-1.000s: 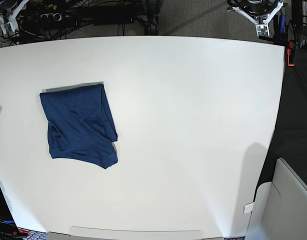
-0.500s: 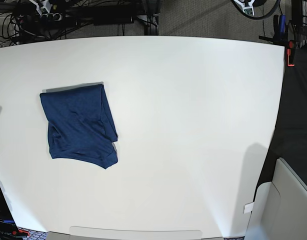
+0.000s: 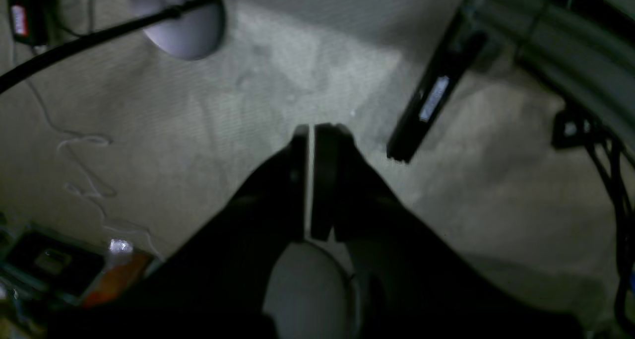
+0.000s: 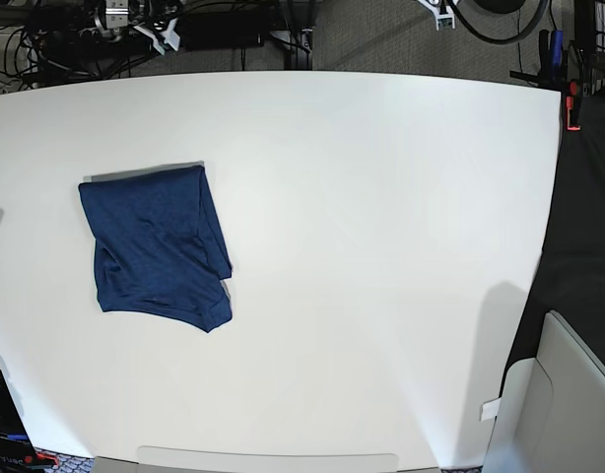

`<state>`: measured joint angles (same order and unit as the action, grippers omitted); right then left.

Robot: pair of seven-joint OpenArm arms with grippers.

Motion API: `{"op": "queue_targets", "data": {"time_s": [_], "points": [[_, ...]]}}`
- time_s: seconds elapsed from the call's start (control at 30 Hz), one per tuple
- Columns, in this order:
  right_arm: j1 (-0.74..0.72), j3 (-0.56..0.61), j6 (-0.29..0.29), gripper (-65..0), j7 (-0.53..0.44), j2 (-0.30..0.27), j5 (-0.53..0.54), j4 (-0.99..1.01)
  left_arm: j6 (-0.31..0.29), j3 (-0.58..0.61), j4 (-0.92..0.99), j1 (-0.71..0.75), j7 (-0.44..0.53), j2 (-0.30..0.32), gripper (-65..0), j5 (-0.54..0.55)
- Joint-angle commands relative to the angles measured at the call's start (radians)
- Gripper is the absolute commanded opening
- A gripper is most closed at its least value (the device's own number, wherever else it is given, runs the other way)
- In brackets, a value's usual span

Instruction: Fold the T-shirt properly

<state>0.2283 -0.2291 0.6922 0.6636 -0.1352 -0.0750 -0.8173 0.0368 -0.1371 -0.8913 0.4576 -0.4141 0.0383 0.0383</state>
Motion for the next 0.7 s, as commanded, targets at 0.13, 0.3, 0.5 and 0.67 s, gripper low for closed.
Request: {"op": "queue_targets", "data": {"time_s": [0.13, 0.3, 0.5, 0.67], "points": [[-0.097, 0.058, 0.006, -58.5, -0.203, -0.013, -0.016, 0.204, 0.012, 0.078, 0.249, -0.092, 0.102, 0.008, -65.0, -0.002], [-0.157, 0.101, -0.022, -58.5, -0.367, 0.006, -0.016, 0.369, 0.013, 0.078, 0.37, -0.156, 0.116, 0.001, -65.0, -0.002], [-0.163, 0.121, -0.411, -58.5, -0.505, 0.045, -0.016, 0.447, 0.016, 0.073, 0.42, -0.185, 0.116, -0.05, -65.0, -0.002], [-0.165, 0.187, -0.452, -58.5, -0.506, 0.078, -0.016, 0.451, 0.016, 0.073, 0.42, -0.181, 0.123, -0.094, -65.0, -0.002]]}}
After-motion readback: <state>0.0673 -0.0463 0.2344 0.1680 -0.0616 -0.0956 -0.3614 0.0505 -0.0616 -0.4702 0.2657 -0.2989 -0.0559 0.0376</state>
